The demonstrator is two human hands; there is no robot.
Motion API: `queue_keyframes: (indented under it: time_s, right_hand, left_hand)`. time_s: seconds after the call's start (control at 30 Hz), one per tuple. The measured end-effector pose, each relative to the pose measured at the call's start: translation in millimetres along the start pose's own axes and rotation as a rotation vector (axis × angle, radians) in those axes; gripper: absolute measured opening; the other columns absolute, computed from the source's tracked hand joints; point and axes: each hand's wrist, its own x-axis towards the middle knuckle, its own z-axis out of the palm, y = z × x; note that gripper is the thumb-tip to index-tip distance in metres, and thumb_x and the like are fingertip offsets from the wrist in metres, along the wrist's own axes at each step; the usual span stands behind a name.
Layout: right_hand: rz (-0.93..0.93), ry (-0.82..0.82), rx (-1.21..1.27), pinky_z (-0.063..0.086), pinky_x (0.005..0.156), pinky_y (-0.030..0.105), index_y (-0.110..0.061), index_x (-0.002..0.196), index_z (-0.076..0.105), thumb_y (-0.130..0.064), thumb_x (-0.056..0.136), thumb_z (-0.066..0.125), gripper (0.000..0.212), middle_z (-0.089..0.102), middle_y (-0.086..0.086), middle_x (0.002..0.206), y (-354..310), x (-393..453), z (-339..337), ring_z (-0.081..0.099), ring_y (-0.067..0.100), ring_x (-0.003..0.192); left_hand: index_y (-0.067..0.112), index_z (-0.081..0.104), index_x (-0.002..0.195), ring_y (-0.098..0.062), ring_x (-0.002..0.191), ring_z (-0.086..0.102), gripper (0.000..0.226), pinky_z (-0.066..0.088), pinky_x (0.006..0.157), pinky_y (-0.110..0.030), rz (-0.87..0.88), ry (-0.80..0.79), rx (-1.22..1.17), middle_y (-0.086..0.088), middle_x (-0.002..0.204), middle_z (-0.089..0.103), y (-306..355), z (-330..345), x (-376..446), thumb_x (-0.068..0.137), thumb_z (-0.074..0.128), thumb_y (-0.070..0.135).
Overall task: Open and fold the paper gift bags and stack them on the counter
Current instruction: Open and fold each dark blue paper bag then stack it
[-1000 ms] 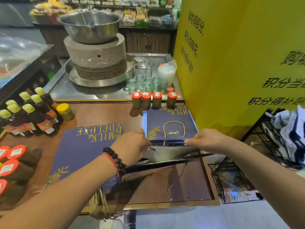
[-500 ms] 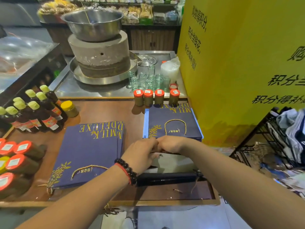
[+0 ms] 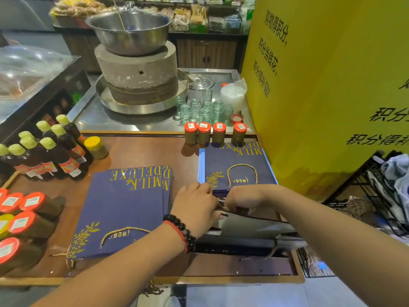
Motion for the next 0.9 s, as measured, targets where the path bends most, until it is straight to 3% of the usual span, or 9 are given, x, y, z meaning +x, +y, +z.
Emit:
queue_keyframes:
  time_s: [0.07,0.2,0.33,0.5,0.6,0.77,0.9]
  right_hand:
    - [0.019,-0.006,-0.071,0.037,0.065,0.035,-0.014,0.059,0.054,-0.026,0.073,0.051,0.018,0.049,0.005,0.067,12,-8,-5,0.043,0.020,0.065]
    - [0.103,0.119,-0.063,0.038,0.061,0.028,-0.008,0.079,0.065,-0.019,0.093,0.051,0.023,0.054,0.004,0.075,53,-20,-14,0.048,0.014,0.070]
    - [0.146,0.283,-0.087,0.034,0.060,0.030,-0.011,0.077,0.061,-0.032,0.096,0.053,0.029,0.054,0.004,0.074,93,-29,-15,0.048,0.017,0.069]
    - [0.205,0.447,-0.077,0.035,0.062,0.031,-0.009,0.082,0.062,-0.035,0.099,0.051,0.033,0.057,0.005,0.078,133,-38,-13,0.049,0.018,0.073]
    - [0.274,0.521,-0.056,0.030,0.059,0.033,-0.016,0.071,0.051,-0.039,0.099,0.051,0.036,0.052,0.003,0.073,155,-47,-15,0.044,0.019,0.068]
    - [0.408,0.540,-0.064,0.031,0.059,0.033,-0.011,0.075,0.055,-0.043,0.099,0.050,0.041,0.058,0.008,0.078,191,-71,-10,0.050,0.021,0.069]
    - [0.450,0.592,0.016,0.038,0.056,0.031,-0.004,0.082,0.060,-0.032,0.102,0.046,0.037,0.062,0.014,0.079,200,-81,-2,0.055,0.021,0.066]
  left_hand:
    - [0.026,0.067,0.109,-0.020,0.110,0.040,0.042,0.034,0.091,-0.035,0.013,-0.020,0.025,0.007,0.113,0.051,-1,0,3,0.090,0.049,0.059]
    - [0.028,0.066,0.110,-0.019,0.110,0.040,0.037,0.034,0.090,-0.034,0.068,-0.057,0.024,0.008,0.115,0.052,-4,-4,10,0.093,0.048,0.054]
    - [0.024,0.060,0.116,-0.021,0.107,0.047,0.024,0.039,0.083,-0.033,0.207,-0.107,-0.054,0.002,0.112,0.055,-1,-5,12,0.095,0.047,0.025]
    - [0.030,0.036,0.142,-0.020,0.112,0.048,0.063,0.049,0.082,-0.039,0.324,-0.262,-0.137,0.000,0.119,0.055,7,-5,17,0.087,0.041,0.001]
    - [0.034,0.044,0.136,-0.019,0.113,0.048,0.058,0.046,0.076,-0.035,0.356,-0.268,-0.139,0.003,0.118,0.052,4,-4,22,0.085,0.041,0.004]
    - [0.024,0.061,0.111,-0.021,0.103,0.053,0.031,0.051,0.075,-0.036,0.323,-0.146,-0.012,0.003,0.108,0.053,16,-7,27,0.086,0.042,0.021]
    - [0.020,0.063,0.089,-0.020,0.091,0.056,0.038,0.045,0.065,-0.031,0.294,-0.113,0.023,0.002,0.096,0.055,28,-8,36,0.089,0.031,0.041]
